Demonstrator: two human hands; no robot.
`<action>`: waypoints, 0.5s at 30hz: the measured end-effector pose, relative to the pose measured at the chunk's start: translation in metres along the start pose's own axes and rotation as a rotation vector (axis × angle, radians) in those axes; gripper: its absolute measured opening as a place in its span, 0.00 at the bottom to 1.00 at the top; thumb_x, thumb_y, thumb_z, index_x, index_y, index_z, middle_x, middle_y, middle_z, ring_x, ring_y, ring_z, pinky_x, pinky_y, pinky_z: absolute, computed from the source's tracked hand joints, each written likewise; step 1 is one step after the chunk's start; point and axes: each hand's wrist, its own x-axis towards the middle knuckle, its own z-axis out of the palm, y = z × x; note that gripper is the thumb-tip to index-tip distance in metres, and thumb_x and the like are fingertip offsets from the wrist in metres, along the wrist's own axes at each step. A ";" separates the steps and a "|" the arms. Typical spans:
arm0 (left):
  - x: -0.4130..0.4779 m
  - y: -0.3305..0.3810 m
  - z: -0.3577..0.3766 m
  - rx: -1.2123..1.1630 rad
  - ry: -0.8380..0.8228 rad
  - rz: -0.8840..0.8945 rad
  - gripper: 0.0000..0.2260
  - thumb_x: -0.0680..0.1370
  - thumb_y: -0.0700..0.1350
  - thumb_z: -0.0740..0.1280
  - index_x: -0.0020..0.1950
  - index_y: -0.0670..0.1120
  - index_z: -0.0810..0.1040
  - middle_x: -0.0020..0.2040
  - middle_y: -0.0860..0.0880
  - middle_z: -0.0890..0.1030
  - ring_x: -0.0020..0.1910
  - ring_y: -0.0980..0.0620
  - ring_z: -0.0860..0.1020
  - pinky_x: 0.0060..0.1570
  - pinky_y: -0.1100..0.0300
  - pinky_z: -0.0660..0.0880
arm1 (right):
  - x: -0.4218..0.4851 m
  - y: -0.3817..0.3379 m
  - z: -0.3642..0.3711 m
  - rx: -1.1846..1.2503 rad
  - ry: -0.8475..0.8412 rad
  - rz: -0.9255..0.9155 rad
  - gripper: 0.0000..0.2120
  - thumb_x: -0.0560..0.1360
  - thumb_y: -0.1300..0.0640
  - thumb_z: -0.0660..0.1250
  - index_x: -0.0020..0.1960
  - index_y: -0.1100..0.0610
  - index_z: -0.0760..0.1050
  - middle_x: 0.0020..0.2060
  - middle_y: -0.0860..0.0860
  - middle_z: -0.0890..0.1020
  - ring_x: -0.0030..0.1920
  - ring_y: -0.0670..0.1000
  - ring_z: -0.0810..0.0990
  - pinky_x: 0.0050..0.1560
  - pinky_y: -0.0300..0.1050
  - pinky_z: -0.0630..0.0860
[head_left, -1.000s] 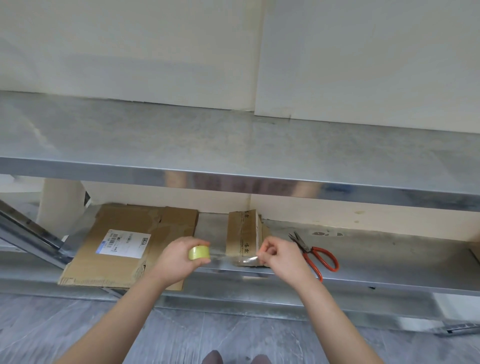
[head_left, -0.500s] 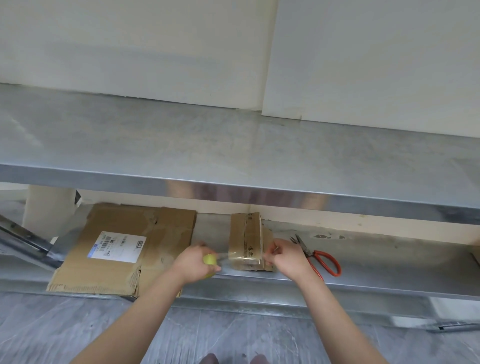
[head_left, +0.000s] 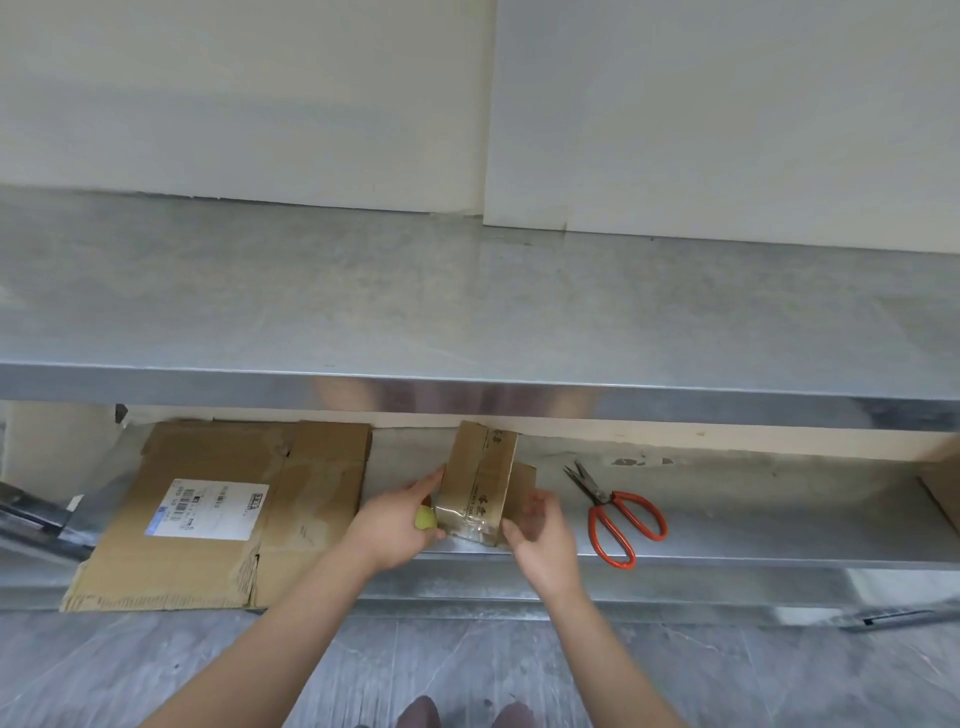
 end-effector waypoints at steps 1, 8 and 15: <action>0.000 0.001 -0.001 0.004 0.001 0.003 0.39 0.74 0.55 0.69 0.77 0.63 0.49 0.72 0.53 0.70 0.62 0.49 0.75 0.57 0.58 0.74 | -0.003 0.003 0.001 -0.017 0.054 -0.030 0.22 0.73 0.59 0.72 0.63 0.53 0.69 0.54 0.47 0.78 0.57 0.51 0.79 0.59 0.47 0.76; 0.000 0.001 -0.008 0.077 -0.013 0.030 0.39 0.74 0.56 0.70 0.77 0.64 0.50 0.69 0.51 0.72 0.62 0.49 0.75 0.57 0.56 0.74 | -0.010 -0.001 -0.006 -0.092 -0.105 -0.418 0.30 0.76 0.52 0.69 0.74 0.42 0.62 0.72 0.38 0.61 0.72 0.36 0.59 0.68 0.28 0.57; -0.001 -0.006 -0.012 0.098 -0.026 0.044 0.38 0.73 0.56 0.70 0.76 0.65 0.51 0.69 0.52 0.72 0.61 0.50 0.74 0.54 0.60 0.73 | 0.000 0.008 -0.011 0.000 -0.288 -0.274 0.34 0.74 0.54 0.68 0.74 0.36 0.59 0.75 0.37 0.57 0.75 0.38 0.56 0.69 0.33 0.55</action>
